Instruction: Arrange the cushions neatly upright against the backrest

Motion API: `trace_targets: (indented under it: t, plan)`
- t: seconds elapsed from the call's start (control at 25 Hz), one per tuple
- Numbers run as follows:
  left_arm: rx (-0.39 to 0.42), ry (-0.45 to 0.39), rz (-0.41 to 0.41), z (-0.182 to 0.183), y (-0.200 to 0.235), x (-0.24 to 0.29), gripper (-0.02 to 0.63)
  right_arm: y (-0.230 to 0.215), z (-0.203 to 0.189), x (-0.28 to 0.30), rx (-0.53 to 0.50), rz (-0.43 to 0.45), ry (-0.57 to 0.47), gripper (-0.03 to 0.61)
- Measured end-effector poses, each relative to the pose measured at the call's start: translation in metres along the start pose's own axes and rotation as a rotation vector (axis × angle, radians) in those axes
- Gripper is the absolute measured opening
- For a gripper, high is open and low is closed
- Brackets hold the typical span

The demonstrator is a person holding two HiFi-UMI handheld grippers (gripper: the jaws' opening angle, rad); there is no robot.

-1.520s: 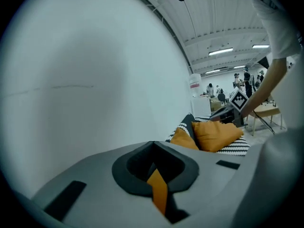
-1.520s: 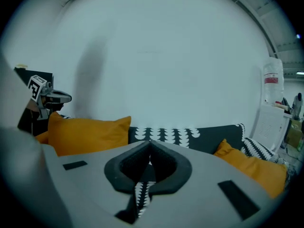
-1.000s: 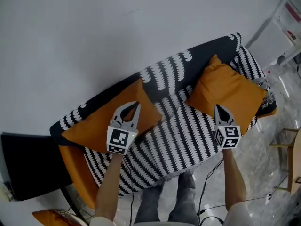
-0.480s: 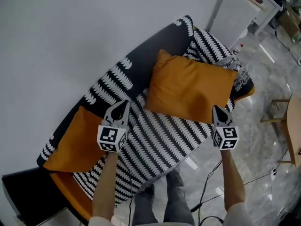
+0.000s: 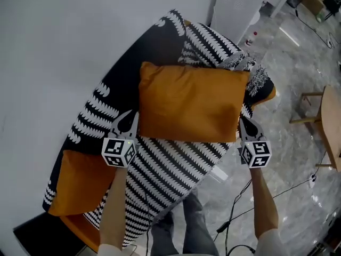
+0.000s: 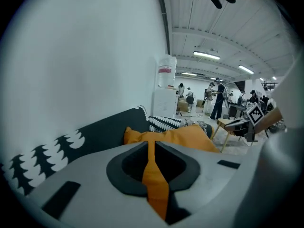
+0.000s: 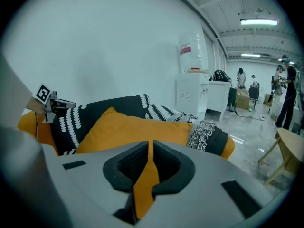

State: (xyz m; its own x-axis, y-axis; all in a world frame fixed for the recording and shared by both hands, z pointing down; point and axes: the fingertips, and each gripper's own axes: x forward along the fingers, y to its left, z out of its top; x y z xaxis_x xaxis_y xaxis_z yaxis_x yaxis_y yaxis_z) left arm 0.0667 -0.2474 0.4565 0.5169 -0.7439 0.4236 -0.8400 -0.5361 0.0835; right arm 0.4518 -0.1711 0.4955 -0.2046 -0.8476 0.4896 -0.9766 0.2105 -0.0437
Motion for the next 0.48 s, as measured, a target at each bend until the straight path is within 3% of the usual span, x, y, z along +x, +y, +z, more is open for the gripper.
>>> trace_targets:
  t: [0.04,0.08,0.12,0.16,0.2,0.48]
  plan:
    - [-0.009,0.011,-0.012,-0.002,0.0,0.01,0.034,-0.006,-0.005,0.005,0.019,0.007,0.01,0.042]
    - [-0.013,0.031,-0.023,-0.006,-0.001,0.02,0.05,-0.012,-0.011,0.01,0.043,0.017,0.025,0.158]
    - [-0.009,0.058,-0.033,-0.012,-0.001,0.03,0.18,-0.017,-0.018,0.016,0.071,0.028,0.043,0.251]
    - [0.001,0.089,-0.039,-0.019,0.0,0.04,0.286,-0.022,-0.025,0.022,0.098,0.037,0.058,0.279]
    - [0.013,0.117,-0.043,-0.028,0.001,0.049,0.329,-0.028,-0.031,0.029,0.122,0.045,0.069,0.294]
    - [-0.04,0.252,-0.056,-0.094,0.028,0.088,0.368,-0.053,-0.071,0.073,0.226,0.143,0.145,0.364]
